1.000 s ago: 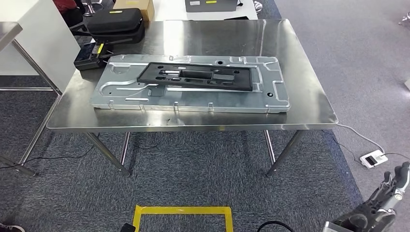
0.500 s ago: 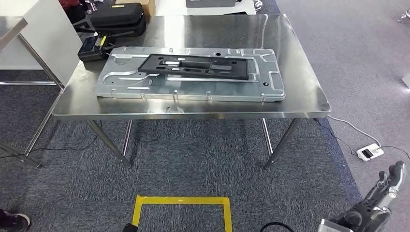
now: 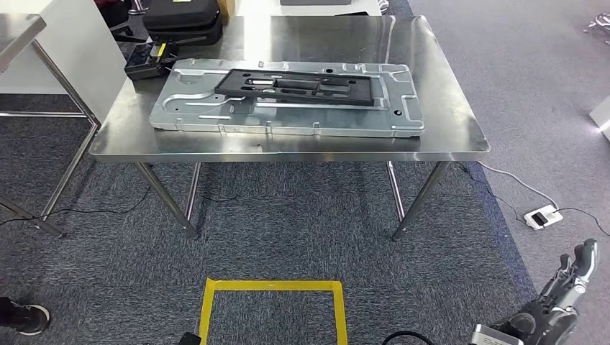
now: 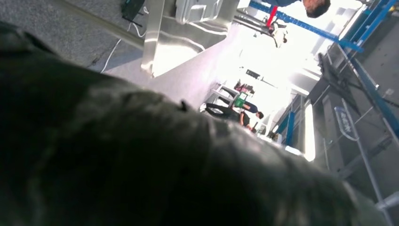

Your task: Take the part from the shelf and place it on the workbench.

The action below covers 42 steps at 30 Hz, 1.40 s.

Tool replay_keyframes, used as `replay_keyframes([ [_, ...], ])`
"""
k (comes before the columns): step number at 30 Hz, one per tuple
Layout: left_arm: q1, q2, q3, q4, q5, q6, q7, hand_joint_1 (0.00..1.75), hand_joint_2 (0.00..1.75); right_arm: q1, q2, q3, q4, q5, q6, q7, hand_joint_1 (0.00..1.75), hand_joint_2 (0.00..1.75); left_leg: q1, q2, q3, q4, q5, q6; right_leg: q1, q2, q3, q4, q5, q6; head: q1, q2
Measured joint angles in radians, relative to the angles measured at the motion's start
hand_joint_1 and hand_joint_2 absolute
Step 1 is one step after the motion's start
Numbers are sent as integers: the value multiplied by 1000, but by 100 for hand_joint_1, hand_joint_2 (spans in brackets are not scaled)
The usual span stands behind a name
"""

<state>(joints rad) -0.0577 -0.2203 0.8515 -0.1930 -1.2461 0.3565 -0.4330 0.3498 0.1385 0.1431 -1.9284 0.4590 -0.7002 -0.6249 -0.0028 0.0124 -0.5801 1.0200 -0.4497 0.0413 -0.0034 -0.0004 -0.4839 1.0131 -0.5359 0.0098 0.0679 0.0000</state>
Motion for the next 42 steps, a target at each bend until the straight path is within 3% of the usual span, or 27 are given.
replay_keyframes([
  [2, 1, -1, 0, 0, 0, 0, 0, 0, 0, 1, 0, 0, 1, -2, 0, 4, 0, 0, -1, 0, -4, -1, 10, -14, 1, 0, -5, -10, 7, -11, 0, 0],
  [4, 2, -2, 0, 0, 0, 0, 0, 0, 0, 2, 0, 0, 3, -3, 0, 8, 0, 0, 0, -3, -14, 16, -10, -26, -4, -2, -14, -20, 23, -27, 0, 0],
  [6, 2, -2, 0, 0, 1, 0, 1, 0, 0, 3, 1, 0, 8, -4, 0, 15, 0, 0, 4, -6, -46, 102, -86, -37, -8, -6, -31, -26, 41, -40, -1, 0],
  [8, 3, -2, 0, 0, 1, 0, 1, 0, 0, 5, 1, 0, 15, -5, 0, 18, 0, 0, 9, -6, -82, 225, -161, -45, -8, -7, -54, -22, 56, -42, -2, 0],
  [9, 3, -2, 0, 0, 1, 0, 1, 0, 0, 6, 1, 0, 19, -5, 0, 18, 0, 0, 11, -5, -84, 259, -171, -49, -8, -7, -66, -20, 63, -41, -2, 0],
  [10, 4, -2, 1, 0, 1, 0, 1, 0, 0, 7, 2, 0, 23, -5, 0, 19, 0, 0, 13, -5, -69, 259, -161, -51, -9, -7, -78, -16, 69, -38, -2, 0],
  [12, 3, -2, 1, 0, 1, 0, 1, 0, 0, 8, 2, 0, 29, -6, 0, 19, 0, 0, 17, -5, 11, 161, -112, -53, -10, -7, -99, -5, 78, -31, -2, 0],
  [14, 0, -2, 1, 0, 1, 0, 0, 0, 0, 8, 2, 0, 32, -7, 0, 19, 0, 0, 15, -7, 93, 35, -92, -48, -9, -7, -116, 9, 86, -21, -2, 0],
  [15, -1, -2, 2, 0, 1, 0, 0, 0, 0, 9, 2, 0, 33, -8, 0, 19, 0, 0, 14, -8, 112, -2, -93, -44, -8, -7, -121, 15, 91, -16, -1, 0],
  [18, 1, -2, 3, 0, 2, 1, -2, 0, 0, 10, 2, 0, 35, -15, 0, 18, 0, 0, 11, -8, 104, -19, -89, -24, -8, -6, -129, 19, 104, 2, -1, 0],
  [20, 2, -2, 5, 0, 5, 2, -3, 0, 0, 14, 2, -1, 35, -23, 0, 17, 0, 0, 13, -4, 92, -23, -74, -3, -11, -4, -142, 48, 70, 12, 0, 0],
  [21, 1, -2, 6, 0, 6, 2, -3, 0, 0, 16, 2, -2, 35, -27, 0, 16, 0, 0, 14, -2, 84, -25, -64, 6, -12, -3, -157, 90, 30, 15, 0, 0],
  [23, 1, -2, 6, 0, 8, 3, -4, 0, 0, 19, 2, -6, 35, -33, 0, 17, 0, 0, 10, 1, 63, -24, -49, 16, -12, -2, -193, 210, -57, 18, 0, 0],
  [24, 2, -2, 6, 0, 8, 3, -4, 0, 0, 22, 2, -9, 35, -36, 0, 17, 0, 0, 8, 2, 53, -22, -41, 17, -12, -2, -205, 264, -81, 19, 0, 0],
  [25, 2, -2, 7, 0, 9, 3, -4, 0, 0, 25, 2, -13, 35, -38, 0, 17, 0, 0, 7, 3, 42, -19, -34, 17, -12, -2, -201, 288, -82, 19, 0, 0],
  [26, 2, -2, 7, 0, 9, 3, -4, 0, 0, 28, 2, -16, 35, -39, 0, 17, 0, 0, 5, 3, 31, -15, -28, 17, -12, -2, -180, 277, -66, 16, 0, 0],
  [28, 2, -2, 9, 0, 10, 3, -4, 0, 0, 31, 2, -23, 35, -41, 0, 16, 0, 0, 3, 3, 12, -5, -18, 14, -9, -2, -90, 158, -15, 7, 0, 0],
  [30, 2, -3, 10, 0, 10, 3, -4, 0, 0, 32, 3, -28, 35, -41, 0, 15, 0, 0, 1, 2, -1, 2, -10, 7, -3, -2, -11, 31, 1, -4, 0, 0],
  [31, 2, -4, 11, 0, 9, 3, -4, 0, 0, 33, 4, -30, 35, -41, 0, 15, 0, 0, 1, 2, -4, 3, -4, 1, 1, -2, 5, 0, -1, -8, 0, 0],
  [33, 2, -4, 12, 0, 9, 4, -4, 0, 0, 35, 5, -33, 35, -42, 0, 14, 0, 0, 1, 2, -8, 2, 6, -12, 2, -1, 1, -14, 7, -16, 0, 0],
  [35, 3, -5, 12, 0, 10, 4, -4, 0, 0, 36, 8, -35, 35, -42, 0, 14, 0, 0, 3, -1, -19, 20, -16, -24, -3, -4, -12, -24, 25, -29, 0, 0],
  [37, 4, -5, 13, 0, 10, 5, -4, 0, 0, 36, 11, -35, 35, -44, 0, 14, 0, 0, 6, -5, -45, 98, -95, -33, -5, -8, -31, -29, 43, -39, -2, 0],
  [39, 4, -5, 14, 0, 10, 5, -4, 0, 0, 37, 12, -36, 35, -48, 0, 14, 0, 0, 10, -5, -72, 212, -172, -40, -4, -9, -57, -25, 61, -42, -2, 0],
  [40, 4, -5, 14, 0, 10, 5, -4, 0, 0, 38, 13, -37, 35, -51, 0, 13, 0, 0, 12, -5, -73, 249, -182, -43, -4, -9, -71, -21, 69, -41, -2, 0],
  [41, 4, -5, 15, 0, 10, 5, -4, 0, 0, 38, 14, -39, 35, -54, 0, 13, 0, 0, 14, -5, -59, 255, -170, -45, -5, -9, -86, -16, 76, -39, -2, 0],
  [42, 4, -5, 15, 0, 10, 5, -4, 0, 0, 39, 15, -42, 35, -56, 0, 12, 0, 0, 15, -5, -28, 224, -143, -47, -5, -9, -100, -9, 82, -36, -2, 0],
])
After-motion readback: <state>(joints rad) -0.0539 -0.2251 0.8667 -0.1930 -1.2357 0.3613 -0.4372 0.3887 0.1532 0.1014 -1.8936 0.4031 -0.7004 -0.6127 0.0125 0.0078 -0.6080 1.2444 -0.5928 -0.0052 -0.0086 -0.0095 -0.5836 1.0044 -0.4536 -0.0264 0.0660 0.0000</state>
